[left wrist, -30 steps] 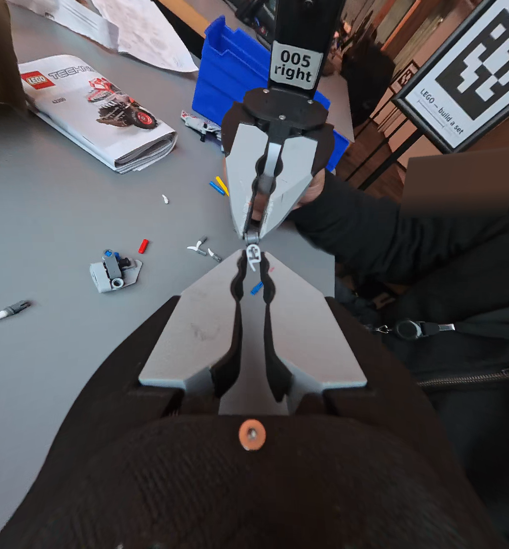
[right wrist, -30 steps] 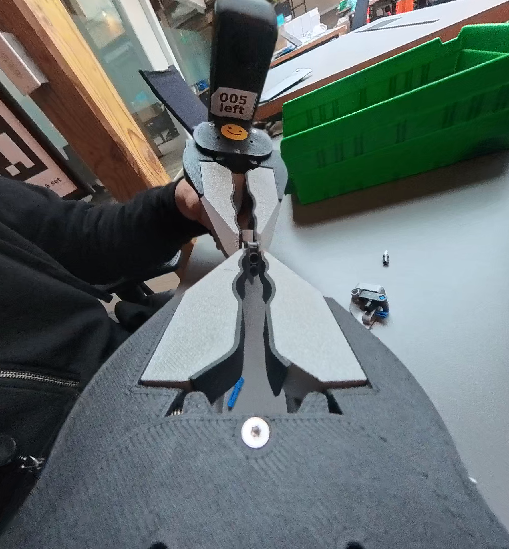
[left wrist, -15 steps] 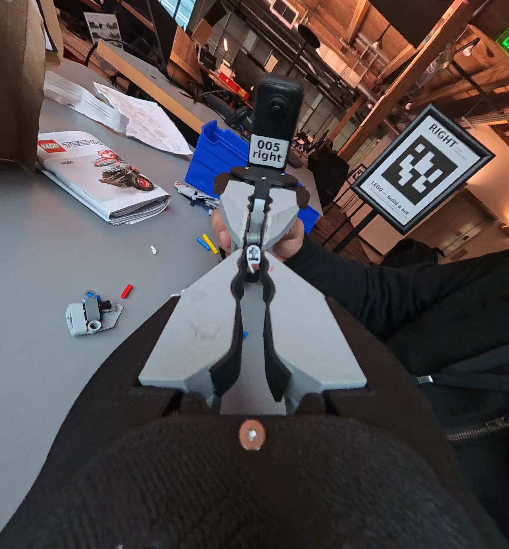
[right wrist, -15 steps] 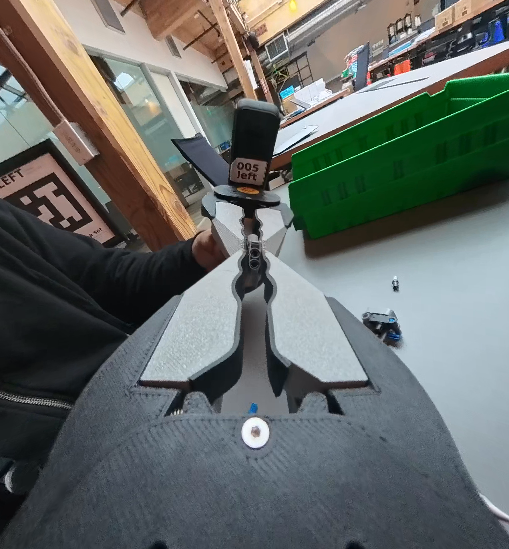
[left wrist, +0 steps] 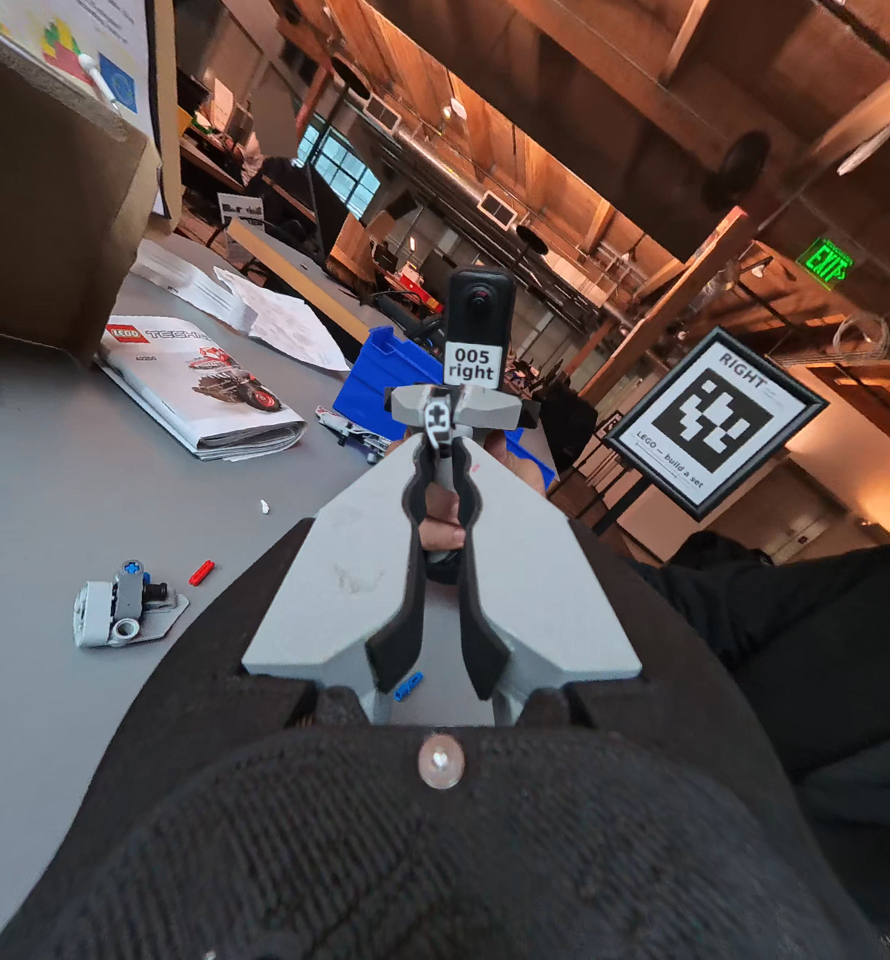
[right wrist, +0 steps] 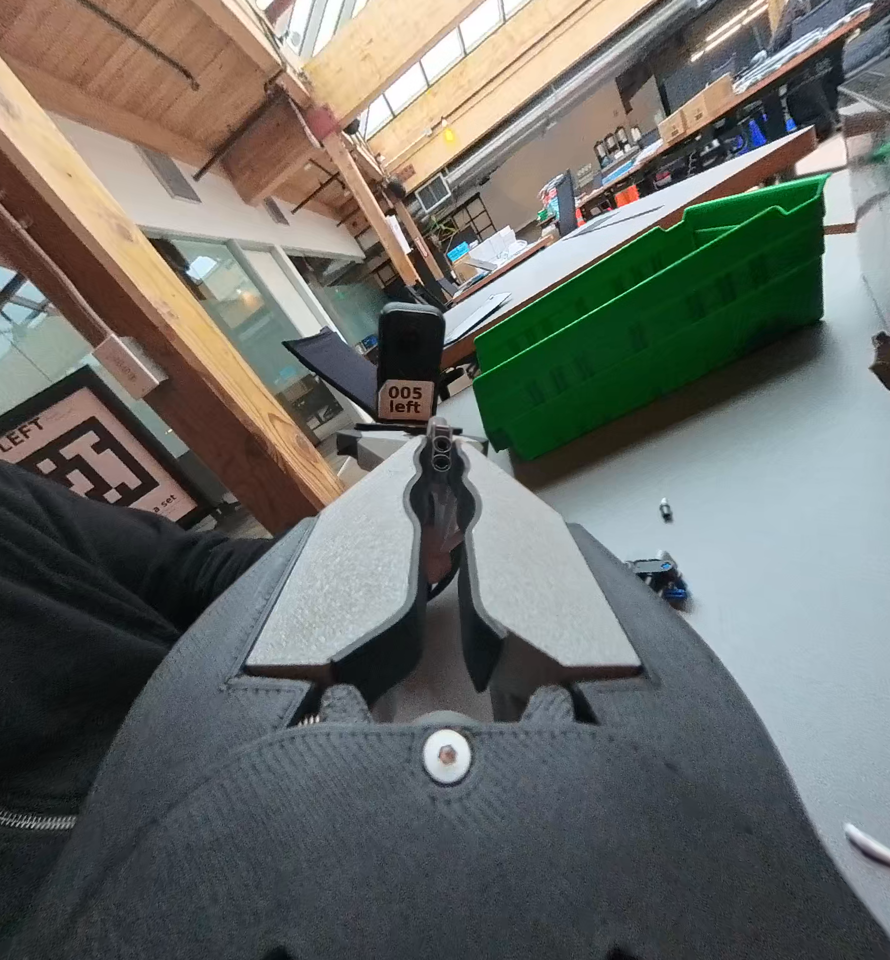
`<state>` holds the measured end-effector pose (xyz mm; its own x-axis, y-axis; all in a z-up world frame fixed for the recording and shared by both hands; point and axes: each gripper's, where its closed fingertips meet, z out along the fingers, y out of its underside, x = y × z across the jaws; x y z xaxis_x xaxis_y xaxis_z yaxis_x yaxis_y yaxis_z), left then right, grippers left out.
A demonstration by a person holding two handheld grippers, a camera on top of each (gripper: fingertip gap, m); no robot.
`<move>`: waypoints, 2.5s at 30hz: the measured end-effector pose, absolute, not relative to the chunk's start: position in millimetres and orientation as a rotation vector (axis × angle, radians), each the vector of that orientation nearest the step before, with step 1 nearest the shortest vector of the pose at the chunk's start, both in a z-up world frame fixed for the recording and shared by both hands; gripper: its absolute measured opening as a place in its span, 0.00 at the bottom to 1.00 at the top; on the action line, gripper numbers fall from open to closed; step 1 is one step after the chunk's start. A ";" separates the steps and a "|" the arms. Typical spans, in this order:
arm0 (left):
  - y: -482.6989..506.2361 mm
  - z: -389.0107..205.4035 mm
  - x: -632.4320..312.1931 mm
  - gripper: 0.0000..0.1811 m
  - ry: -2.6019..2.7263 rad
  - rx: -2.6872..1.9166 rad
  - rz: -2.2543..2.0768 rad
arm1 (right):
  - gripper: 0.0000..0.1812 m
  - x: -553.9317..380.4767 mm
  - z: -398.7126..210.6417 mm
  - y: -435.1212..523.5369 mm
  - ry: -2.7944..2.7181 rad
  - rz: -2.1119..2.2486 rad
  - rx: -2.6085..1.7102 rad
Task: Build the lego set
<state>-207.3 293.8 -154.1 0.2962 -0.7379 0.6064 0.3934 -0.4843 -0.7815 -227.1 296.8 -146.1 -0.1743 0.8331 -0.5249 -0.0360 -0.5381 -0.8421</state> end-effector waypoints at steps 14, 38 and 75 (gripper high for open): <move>292.2 -153.5 -211.5 0.03 0.353 -1.577 -1.353 | 0.01 -186.2 -107.5 330.2 -0.668 1.791 -1.276; 286.6 -250.6 -222.9 0.03 0.532 -2.149 -1.305 | 0.02 -203.3 -188.3 331.9 -1.067 1.594 -1.732; 279.1 -174.0 -205.8 0.03 0.804 -1.635 -1.035 | 0.06 -205.9 -160.3 283.2 -1.300 1.789 -1.481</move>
